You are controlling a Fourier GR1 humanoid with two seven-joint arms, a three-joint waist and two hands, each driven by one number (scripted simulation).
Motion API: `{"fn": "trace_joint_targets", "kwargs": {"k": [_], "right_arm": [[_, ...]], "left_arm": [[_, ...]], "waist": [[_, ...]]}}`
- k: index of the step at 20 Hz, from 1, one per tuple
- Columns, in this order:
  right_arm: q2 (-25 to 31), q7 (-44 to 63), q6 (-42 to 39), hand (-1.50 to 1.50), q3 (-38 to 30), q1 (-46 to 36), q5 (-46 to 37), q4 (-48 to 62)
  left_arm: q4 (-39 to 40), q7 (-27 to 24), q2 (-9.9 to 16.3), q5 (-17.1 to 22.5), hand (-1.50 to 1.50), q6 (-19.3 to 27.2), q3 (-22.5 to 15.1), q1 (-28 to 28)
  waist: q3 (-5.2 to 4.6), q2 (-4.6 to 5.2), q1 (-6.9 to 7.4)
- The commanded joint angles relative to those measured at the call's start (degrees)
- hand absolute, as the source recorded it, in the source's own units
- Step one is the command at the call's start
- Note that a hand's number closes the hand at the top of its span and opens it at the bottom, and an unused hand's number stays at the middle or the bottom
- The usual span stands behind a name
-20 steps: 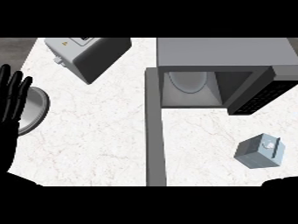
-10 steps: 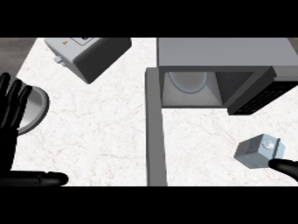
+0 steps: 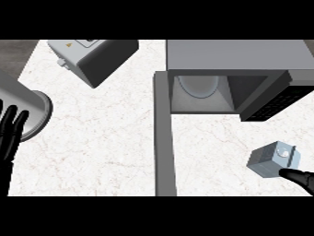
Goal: Pick up the milk, place it into the microwave and close the microwave
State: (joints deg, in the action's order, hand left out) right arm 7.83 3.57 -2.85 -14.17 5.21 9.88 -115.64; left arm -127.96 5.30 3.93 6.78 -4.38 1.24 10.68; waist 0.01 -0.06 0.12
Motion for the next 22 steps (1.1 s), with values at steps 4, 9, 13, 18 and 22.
{"fn": "trace_joint_targets", "kwargs": {"k": [4,9,13,18,22], "right_arm": [[0.23,-8.55,-4.25,-1.5,-2.08,2.09,-0.7,11.62],[-1.1,-17.78,-8.32,-1.5,-4.02,10.74,-0.04,14.67],[-3.09,-20.43,-5.7,-1.5,-3.65,10.4,-4.21,18.35],[-2.14,-26.84,-7.36,-1.5,-5.59,10.19,-4.97,26.48],[-1.52,-35.42,-7.6,-1.5,-6.44,5.01,-6.58,39.57]], "left_arm": [[-3.71,2.32,-0.24,1.2,-1.5,-0.84,0.22,1.69],[-1.42,-1.78,-0.88,1.89,-1.5,-3.21,0.56,4.4],[-4.03,-4.37,-1.27,1.85,-1.5,-5.9,0.18,10.8],[-6.92,2.3,0.35,4.79,-1.5,-4.15,4.45,5.65],[-4.15,-3.36,-2.48,0.5,-1.5,-6.01,0.29,9.6]], "waist": [[0.01,0.04,0.01],[0.01,0.01,-0.29],[-0.02,-0.02,0.08],[-0.01,0.02,-0.09],[0.01,0.05,0.16]]}}
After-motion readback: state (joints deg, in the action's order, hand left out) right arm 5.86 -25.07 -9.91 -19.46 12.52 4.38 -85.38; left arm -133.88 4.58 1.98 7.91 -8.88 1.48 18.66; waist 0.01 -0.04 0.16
